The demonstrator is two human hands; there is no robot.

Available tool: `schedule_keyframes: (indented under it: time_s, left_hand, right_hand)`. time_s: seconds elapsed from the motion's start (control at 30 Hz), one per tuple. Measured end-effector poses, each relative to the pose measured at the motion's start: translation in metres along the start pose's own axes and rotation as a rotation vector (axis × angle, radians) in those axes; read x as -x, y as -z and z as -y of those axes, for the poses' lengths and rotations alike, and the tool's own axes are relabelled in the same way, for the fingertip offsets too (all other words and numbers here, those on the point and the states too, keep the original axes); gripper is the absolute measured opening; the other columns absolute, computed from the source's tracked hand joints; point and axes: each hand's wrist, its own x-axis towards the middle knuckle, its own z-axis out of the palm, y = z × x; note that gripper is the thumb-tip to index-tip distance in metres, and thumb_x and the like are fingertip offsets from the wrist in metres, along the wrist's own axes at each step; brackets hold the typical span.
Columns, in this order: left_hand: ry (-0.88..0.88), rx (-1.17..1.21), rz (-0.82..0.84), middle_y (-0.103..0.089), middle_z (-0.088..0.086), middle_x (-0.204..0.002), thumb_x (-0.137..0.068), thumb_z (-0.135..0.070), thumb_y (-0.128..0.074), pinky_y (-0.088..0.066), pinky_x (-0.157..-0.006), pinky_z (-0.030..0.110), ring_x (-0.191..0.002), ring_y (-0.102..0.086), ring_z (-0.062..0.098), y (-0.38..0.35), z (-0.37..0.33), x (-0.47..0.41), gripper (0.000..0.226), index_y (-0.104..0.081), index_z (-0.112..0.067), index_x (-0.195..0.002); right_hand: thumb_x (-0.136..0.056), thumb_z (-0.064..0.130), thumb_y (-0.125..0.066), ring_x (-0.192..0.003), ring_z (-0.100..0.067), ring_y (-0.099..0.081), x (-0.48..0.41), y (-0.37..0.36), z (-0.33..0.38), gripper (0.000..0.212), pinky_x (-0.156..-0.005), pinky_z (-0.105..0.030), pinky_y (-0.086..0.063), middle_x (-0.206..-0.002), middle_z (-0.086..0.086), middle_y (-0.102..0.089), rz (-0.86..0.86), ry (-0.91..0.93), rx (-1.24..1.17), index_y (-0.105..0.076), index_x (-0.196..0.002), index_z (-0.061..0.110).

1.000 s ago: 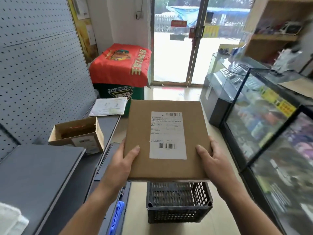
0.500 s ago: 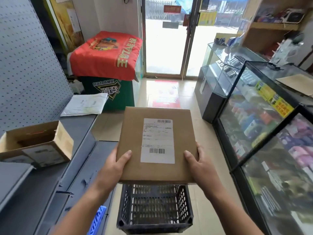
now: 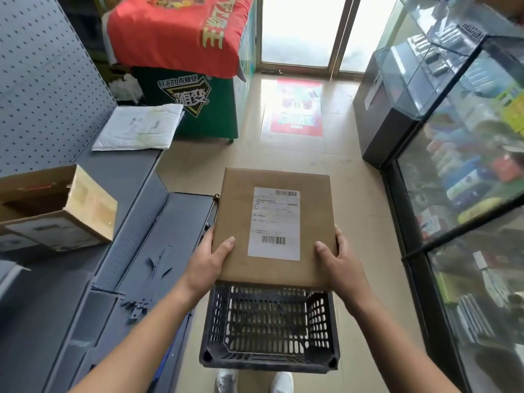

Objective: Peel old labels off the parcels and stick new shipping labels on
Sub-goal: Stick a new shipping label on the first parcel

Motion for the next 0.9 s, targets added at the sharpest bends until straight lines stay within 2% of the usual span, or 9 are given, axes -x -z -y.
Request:
schedule_keyframes:
  time_s: [0.07, 0.17, 0.33, 0.47, 0.53, 0.7, 0.77, 0.83, 0.9]
  left_hand:
    - [0.022, -0.019, 0.011, -0.066, -0.008, -0.13, -0.101, -0.041, -0.058, -0.054, -0.098, 0.033, -0.115, -0.066, 0.008, 0.002, 0.018, -0.017, 0.049, -0.045, -0.027, -0.146]
    - [0.067, -0.048, 0.04, -0.065, -0.01, -0.129, -0.1, -0.038, -0.058, -0.056, -0.091, 0.024, -0.114, -0.066, 0.007, 0.002, 0.045, -0.041, 0.049, -0.043, -0.028, -0.146]
    - [0.174, -0.087, 0.1, -0.062, -0.011, -0.131, -0.102, -0.027, -0.058, -0.053, -0.082, 0.012, -0.108, -0.065, -0.004, -0.007, 0.094, -0.076, 0.048, -0.04, -0.028, -0.146]
    - [0.265, -0.117, 0.139, -0.065, -0.007, -0.132, -0.1, -0.025, -0.062, -0.053, -0.102, 0.036, -0.116, -0.065, 0.009, -0.014, 0.134, -0.104, 0.051, -0.043, -0.026, -0.148]
    - [0.316, -0.131, 0.128, -0.066, -0.009, -0.131, -0.095, -0.033, -0.065, -0.052, -0.104, 0.042, -0.117, -0.065, 0.012, -0.019, 0.152, -0.115, 0.056, -0.044, -0.029, -0.147]
    - [0.43, -0.132, 0.124, -0.066, -0.008, -0.127, -0.102, -0.019, -0.059, -0.054, -0.085, 0.023, -0.111, -0.066, 0.009, -0.033, 0.193, -0.141, 0.044, -0.046, -0.028, -0.143]
    - [0.474, -0.148, 0.111, -0.065, -0.008, -0.125, -0.102, -0.018, -0.058, -0.053, -0.078, 0.02, -0.108, -0.065, 0.008, -0.037, 0.207, -0.149, 0.04, -0.047, -0.03, -0.139]
    - [0.513, -0.169, 0.077, -0.066, -0.007, -0.124, -0.101, -0.017, -0.059, -0.056, -0.083, 0.026, -0.109, -0.065, 0.012, -0.04, 0.22, -0.157, 0.041, -0.048, -0.033, -0.137]
    - [0.544, -0.198, 0.043, -0.065, -0.004, -0.128, -0.099, -0.018, -0.06, -0.055, -0.096, 0.039, -0.114, -0.064, 0.018, -0.044, 0.232, -0.165, 0.045, -0.047, -0.033, -0.14]
  right_hand:
    - [-0.099, 0.028, -0.056, -0.132, -0.015, -0.048, -0.016, -0.011, -0.013, 0.063, -0.113, -0.041, -0.039, -0.149, 0.004, -0.046, 0.021, -0.039, 0.017, -0.028, -0.155, 0.022]
    - [-0.099, 0.029, -0.056, -0.135, -0.014, -0.044, -0.039, -0.027, -0.038, 0.065, -0.115, -0.04, -0.036, -0.152, 0.005, -0.042, 0.044, -0.104, 0.051, -0.025, -0.156, 0.022]
    - [-0.098, 0.015, -0.057, -0.116, -0.008, -0.052, -0.071, -0.046, -0.083, 0.058, -0.098, -0.024, -0.039, -0.135, 0.007, -0.052, 0.076, -0.19, 0.09, -0.033, -0.152, 0.018]
    - [-0.095, 0.02, -0.058, -0.124, -0.014, -0.053, -0.095, -0.062, -0.12, 0.065, -0.109, -0.036, -0.041, -0.143, 0.002, -0.052, 0.089, -0.266, 0.148, -0.03, -0.153, 0.021]
    - [-0.095, 0.019, -0.058, -0.125, -0.017, -0.053, -0.105, -0.071, -0.136, 0.066, -0.11, -0.039, -0.04, -0.143, 0.001, -0.052, 0.09, -0.314, 0.164, -0.027, -0.153, 0.022]
    - [-0.096, 0.012, -0.055, -0.114, -0.015, -0.052, -0.129, -0.088, -0.166, 0.064, -0.098, -0.027, -0.038, -0.136, 0.0, -0.054, 0.093, -0.402, 0.176, -0.028, -0.153, 0.019]
    - [-0.095, 0.01, -0.053, -0.119, -0.019, -0.053, -0.139, -0.096, -0.181, 0.061, -0.101, -0.028, -0.038, -0.132, 0.001, -0.053, 0.106, -0.426, 0.198, -0.031, -0.152, 0.018]
    - [-0.093, 0.008, -0.05, -0.124, -0.025, -0.052, -0.148, -0.107, -0.193, 0.057, -0.106, -0.036, -0.041, -0.128, 0.001, -0.054, 0.11, -0.445, 0.223, -0.036, -0.146, 0.022]
    - [-0.092, 0.007, -0.049, -0.115, -0.023, -0.052, -0.156, -0.116, -0.203, 0.056, -0.1, -0.035, -0.042, -0.128, 0.002, -0.057, 0.106, -0.48, 0.24, -0.038, -0.144, 0.025]
